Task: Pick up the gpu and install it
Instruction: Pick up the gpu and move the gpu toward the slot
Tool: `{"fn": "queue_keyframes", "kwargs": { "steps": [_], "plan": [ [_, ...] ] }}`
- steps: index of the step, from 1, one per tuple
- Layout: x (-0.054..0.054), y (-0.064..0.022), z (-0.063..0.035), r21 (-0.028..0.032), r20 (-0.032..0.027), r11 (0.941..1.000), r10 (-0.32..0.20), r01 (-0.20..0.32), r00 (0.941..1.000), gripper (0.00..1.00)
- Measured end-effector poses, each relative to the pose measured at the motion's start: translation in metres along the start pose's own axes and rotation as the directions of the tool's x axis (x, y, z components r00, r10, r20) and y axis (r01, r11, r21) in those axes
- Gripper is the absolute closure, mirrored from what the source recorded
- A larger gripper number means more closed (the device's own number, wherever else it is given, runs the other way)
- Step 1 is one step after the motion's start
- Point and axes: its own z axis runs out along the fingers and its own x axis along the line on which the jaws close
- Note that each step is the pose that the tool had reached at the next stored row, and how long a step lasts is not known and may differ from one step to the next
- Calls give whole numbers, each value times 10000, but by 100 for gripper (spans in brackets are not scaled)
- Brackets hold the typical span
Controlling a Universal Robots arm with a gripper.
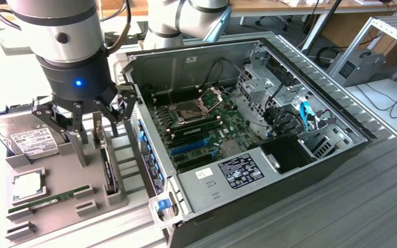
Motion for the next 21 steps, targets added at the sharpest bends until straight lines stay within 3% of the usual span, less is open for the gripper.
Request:
{"fn": "queue_keyframes", "kwargs": {
  "steps": [16,21],
  "plan": [
    [-49,59,33,9,1,10000,-1,1,10000,45],
    [-131,84,57,22,2,10000,0,0,10000,45]
  ]
}}
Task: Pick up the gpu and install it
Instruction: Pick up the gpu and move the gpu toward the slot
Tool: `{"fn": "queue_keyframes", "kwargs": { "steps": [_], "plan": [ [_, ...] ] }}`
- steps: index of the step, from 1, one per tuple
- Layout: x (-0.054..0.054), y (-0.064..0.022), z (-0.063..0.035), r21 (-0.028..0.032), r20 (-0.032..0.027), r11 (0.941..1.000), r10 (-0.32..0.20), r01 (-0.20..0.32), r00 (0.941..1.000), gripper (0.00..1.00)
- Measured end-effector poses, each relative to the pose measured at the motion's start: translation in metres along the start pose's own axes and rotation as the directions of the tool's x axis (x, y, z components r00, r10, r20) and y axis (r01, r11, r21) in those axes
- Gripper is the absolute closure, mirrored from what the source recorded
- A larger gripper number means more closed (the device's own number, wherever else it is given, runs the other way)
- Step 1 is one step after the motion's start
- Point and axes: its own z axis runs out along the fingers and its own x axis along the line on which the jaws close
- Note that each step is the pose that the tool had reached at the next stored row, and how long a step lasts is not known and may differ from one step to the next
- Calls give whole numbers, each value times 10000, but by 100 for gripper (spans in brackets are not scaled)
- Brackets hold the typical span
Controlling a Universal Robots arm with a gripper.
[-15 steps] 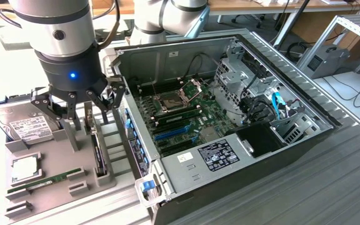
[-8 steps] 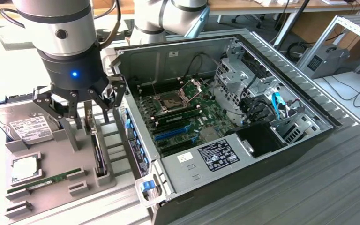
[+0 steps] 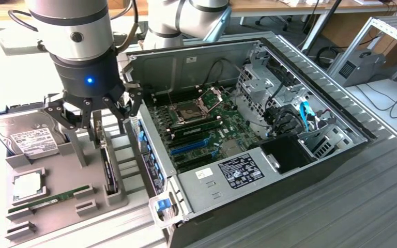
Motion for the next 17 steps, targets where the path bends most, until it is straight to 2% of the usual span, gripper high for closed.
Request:
{"fn": "queue_keyframes", "kwargs": {
  "steps": [17],
  "plan": [
    [-121,31,27,15,0,10000,-1,1,10000,45]
  ]
}}
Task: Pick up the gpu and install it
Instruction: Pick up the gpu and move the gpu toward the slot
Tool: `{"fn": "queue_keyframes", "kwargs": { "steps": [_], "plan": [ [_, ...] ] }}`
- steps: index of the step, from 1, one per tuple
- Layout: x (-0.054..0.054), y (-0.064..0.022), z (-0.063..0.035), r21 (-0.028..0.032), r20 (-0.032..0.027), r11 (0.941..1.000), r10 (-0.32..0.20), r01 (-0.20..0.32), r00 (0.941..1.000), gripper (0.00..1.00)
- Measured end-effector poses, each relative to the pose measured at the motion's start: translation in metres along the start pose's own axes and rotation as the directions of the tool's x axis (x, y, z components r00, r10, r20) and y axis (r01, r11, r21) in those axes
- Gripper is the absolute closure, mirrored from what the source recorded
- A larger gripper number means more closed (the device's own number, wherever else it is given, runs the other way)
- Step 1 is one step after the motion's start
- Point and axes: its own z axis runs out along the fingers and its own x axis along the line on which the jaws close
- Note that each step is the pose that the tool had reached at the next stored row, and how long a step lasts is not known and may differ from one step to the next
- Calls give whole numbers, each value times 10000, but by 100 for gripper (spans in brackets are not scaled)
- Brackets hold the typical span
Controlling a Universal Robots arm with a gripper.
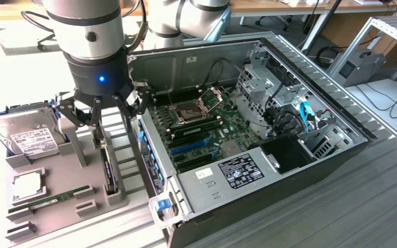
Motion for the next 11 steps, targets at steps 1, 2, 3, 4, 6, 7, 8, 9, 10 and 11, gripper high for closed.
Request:
{"fn": "queue_keyframes", "kwargs": {
  "steps": [1,2,3,4,6,7,8,9,10,11],
  "plan": [
    [-5,3,1,0,0,10000,0,0,10000,45],
    [-6,10,3,1,0,10000,1,-1,10000,45],
    [-6,19,5,0,0,10000,0,0,10000,45],
    [-5,27,8,0,1,10000,0,0,10000,45],
    [16,34,16,1,-1,10000,0,0,10000,45],
    [28,34,20,0,0,10000,0,0,10000,45],
    [40,33,24,0,0,10000,0,0,10000,45],
    [52,32,28,0,0,10000,-1,1,10000,45],
    [67,32,32,-1,0,10000,-1,1,10000,45],
    [83,31,36,0,0,10000,0,0,10000,45]
  ]
}}
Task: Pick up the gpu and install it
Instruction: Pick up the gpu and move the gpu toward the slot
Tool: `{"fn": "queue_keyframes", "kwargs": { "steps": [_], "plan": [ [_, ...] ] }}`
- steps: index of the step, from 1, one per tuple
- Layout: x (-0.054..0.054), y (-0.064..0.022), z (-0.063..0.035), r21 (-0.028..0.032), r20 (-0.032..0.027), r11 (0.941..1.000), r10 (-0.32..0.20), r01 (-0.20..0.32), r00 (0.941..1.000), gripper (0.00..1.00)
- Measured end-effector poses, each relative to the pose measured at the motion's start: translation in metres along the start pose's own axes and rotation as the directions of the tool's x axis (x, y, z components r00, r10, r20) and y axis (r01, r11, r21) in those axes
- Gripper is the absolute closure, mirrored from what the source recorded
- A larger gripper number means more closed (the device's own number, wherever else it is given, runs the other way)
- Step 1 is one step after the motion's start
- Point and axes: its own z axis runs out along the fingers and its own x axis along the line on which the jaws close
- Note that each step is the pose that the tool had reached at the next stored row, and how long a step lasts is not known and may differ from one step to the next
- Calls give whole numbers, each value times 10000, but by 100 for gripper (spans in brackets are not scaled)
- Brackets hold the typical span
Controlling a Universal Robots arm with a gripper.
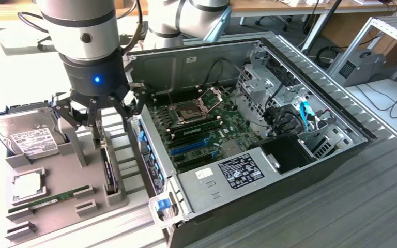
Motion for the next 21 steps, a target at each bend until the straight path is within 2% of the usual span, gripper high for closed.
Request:
{"fn": "queue_keyframes", "kwargs": {
  "steps": [5,13,21],
  "plan": [
    [63,-2,31,-2,2,10000,0,0,10000,45],
    [131,-6,189,1,-1,10000,1,-1,10000,45],
    [168,-8,286,0,0,10000,0,0,10000,45]
  ]
}}
